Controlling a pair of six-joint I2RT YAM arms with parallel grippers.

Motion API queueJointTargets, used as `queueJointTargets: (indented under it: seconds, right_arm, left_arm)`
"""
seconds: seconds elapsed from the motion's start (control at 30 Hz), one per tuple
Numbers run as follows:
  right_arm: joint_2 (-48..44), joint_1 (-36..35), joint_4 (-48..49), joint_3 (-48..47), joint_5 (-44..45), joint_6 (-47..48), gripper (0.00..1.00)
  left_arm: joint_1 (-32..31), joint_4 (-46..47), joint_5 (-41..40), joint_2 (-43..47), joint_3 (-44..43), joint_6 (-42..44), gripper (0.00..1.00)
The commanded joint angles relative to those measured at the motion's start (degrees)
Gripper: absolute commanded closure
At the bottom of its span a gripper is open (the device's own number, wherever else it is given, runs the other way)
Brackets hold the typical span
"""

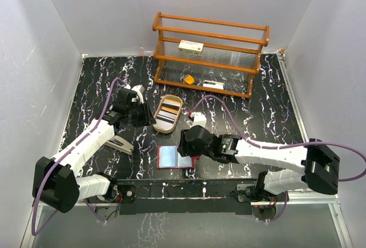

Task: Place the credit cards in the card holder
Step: Adjust the storage box at the center of the board.

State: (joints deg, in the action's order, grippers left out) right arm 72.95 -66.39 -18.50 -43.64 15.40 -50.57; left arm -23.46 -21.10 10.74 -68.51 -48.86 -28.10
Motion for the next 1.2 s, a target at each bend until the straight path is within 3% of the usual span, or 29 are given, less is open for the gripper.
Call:
queueJointTargets:
  seconds: [0.0, 0.2, 0.3, 0.47, 0.53, 0.7, 0.93, 1.17]
  right_arm:
    - [0.15, 3.82, -3.63, -8.44, 3.86, 8.27, 0.56]
    - [5.74, 15.02, -0.34, -14.18, -5.44, 17.79, 0.46]
    - [11.39, 19.92, -0.13, -19.27, -7.94, 23.07, 0.43]
    - [21.88, 25.82, -2.80, -30.13, -11.86, 29.27, 0.39]
    - [25.83, 27.71, -3.23, -34.21, -13.40, 31.18, 0.38]
    - [36.28, 29.54, -6.17, -44.75, -15.76, 35.67, 0.38]
    - [46.45, 30.50, -6.49, -54.44, -14.88, 37.61, 0.45]
    - [52.69, 30.55, -8.89, -58.28, -12.28, 37.41, 0.63]
  left_arm:
    - [-0.01, -0.34, -0.73, -1.10, 0.08, -6.27, 0.75]
    - [0.08, 7.54, 3.59, -4.09, 0.69, -10.60, 0.75]
    - [0.08, 8.15, 1.96, -6.11, 1.20, -11.07, 0.75]
    - [0.10, 8.82, 0.36, -9.57, 1.34, -10.30, 0.89]
    - [0.10, 9.91, 0.89, -12.39, 1.36, -10.31, 1.00]
    - [0.12, 9.81, 0.61, -17.27, -0.34, -11.52, 1.00]
    - [0.09, 8.97, -1.68, -20.20, -0.77, -14.93, 1.00]
    - [0.09, 5.93, -4.30, -22.35, -2.67, -14.18, 1.00]
